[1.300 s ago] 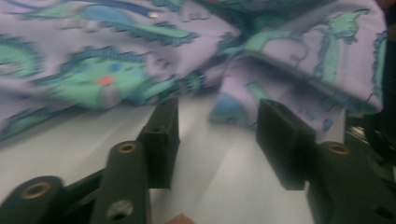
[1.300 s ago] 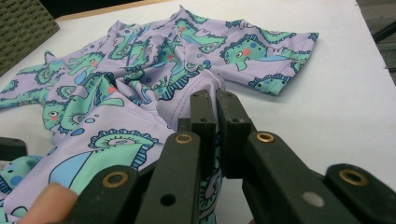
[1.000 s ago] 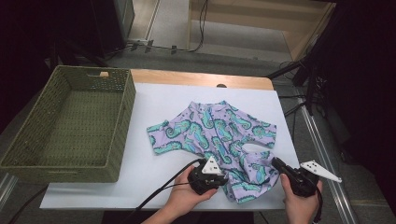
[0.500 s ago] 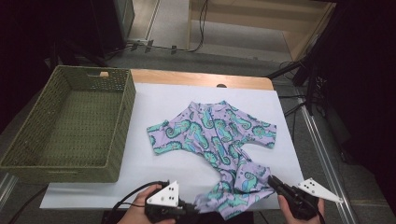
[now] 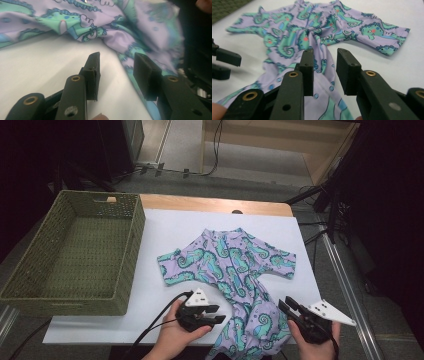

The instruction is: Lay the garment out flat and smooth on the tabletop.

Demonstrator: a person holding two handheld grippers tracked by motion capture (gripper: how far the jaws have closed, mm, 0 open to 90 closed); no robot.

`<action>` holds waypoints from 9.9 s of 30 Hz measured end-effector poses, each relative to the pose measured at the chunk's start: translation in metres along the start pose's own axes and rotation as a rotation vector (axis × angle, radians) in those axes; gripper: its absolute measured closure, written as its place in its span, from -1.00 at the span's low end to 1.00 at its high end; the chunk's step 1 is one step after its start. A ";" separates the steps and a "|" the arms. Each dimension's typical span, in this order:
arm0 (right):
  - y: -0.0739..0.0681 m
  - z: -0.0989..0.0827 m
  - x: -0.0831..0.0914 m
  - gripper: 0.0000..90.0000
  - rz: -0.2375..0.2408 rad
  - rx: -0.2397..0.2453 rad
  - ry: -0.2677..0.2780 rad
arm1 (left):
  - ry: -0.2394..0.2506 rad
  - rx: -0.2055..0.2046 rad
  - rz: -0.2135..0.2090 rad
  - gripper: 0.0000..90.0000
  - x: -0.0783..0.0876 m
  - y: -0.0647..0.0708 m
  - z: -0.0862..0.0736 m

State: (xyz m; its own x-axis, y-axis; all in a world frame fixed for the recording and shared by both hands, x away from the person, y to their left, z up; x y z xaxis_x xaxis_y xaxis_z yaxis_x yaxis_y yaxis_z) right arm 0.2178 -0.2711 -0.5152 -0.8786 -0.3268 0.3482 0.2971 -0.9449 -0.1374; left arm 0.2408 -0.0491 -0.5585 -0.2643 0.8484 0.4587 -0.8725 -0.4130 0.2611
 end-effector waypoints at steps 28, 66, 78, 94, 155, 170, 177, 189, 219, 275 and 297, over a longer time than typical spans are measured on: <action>0.023 -0.026 -0.062 0.90 0.047 -0.081 -0.152 | -0.072 -0.081 0.039 1.00 0.047 0.000 -0.034; 0.036 -0.026 -0.041 0.49 0.166 -0.109 -0.168 | -0.026 0.020 0.113 0.58 0.075 -0.034 -0.023; 0.103 -0.008 -0.107 -0.04 -0.122 -0.077 -0.117 | 0.062 0.073 0.490 0.09 0.076 -0.137 0.010; 0.105 -0.019 -0.096 0.94 -0.175 -0.006 -0.201 | -0.033 0.025 0.521 0.97 0.082 -0.135 -0.006; 0.069 -0.009 -0.132 0.52 0.104 0.102 -0.259 | -0.075 -0.012 0.448 0.61 0.038 -0.151 0.021; 0.083 0.001 -0.145 0.95 0.070 0.075 -0.234 | -0.021 0.075 0.510 1.00 0.033 -0.190 0.040; 0.090 0.020 -0.176 0.95 0.028 0.057 -0.193 | 0.005 0.124 0.562 1.00 0.020 -0.222 0.053; 0.105 0.061 -0.219 0.95 -0.008 0.092 -0.164 | 0.050 0.127 0.613 1.00 0.015 -0.264 0.102; 0.135 0.043 -0.177 0.51 -0.101 -0.032 -0.144 | 0.099 0.211 0.701 0.36 0.048 -0.256 0.064; 0.166 0.023 -0.123 0.51 -0.226 -0.057 -0.073 | 0.139 0.148 0.676 0.49 0.071 -0.219 0.040; 0.055 -0.012 -0.073 0.95 0.028 -0.012 -0.143 | 0.065 0.129 0.661 0.59 0.066 -0.212 0.024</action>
State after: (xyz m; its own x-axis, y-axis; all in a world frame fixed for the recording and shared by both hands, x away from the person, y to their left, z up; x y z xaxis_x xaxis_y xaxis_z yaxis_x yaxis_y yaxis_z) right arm 0.2941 -0.2984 -0.5594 -0.8078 -0.3528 0.4721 0.3153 -0.9355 -0.1596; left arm 0.4185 0.0868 -0.5634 -0.7530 0.4206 0.5061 -0.4644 -0.8845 0.0441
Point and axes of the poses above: each handheld gripper's, and its own axes: x roughly backward along the jaws, z roughly out of its top, y roughly to its right, the point moved 8 cm from there along -x, roughly forward along the jaws, and after that the axes turned 12 degrees about y, right-handed, at the moved point
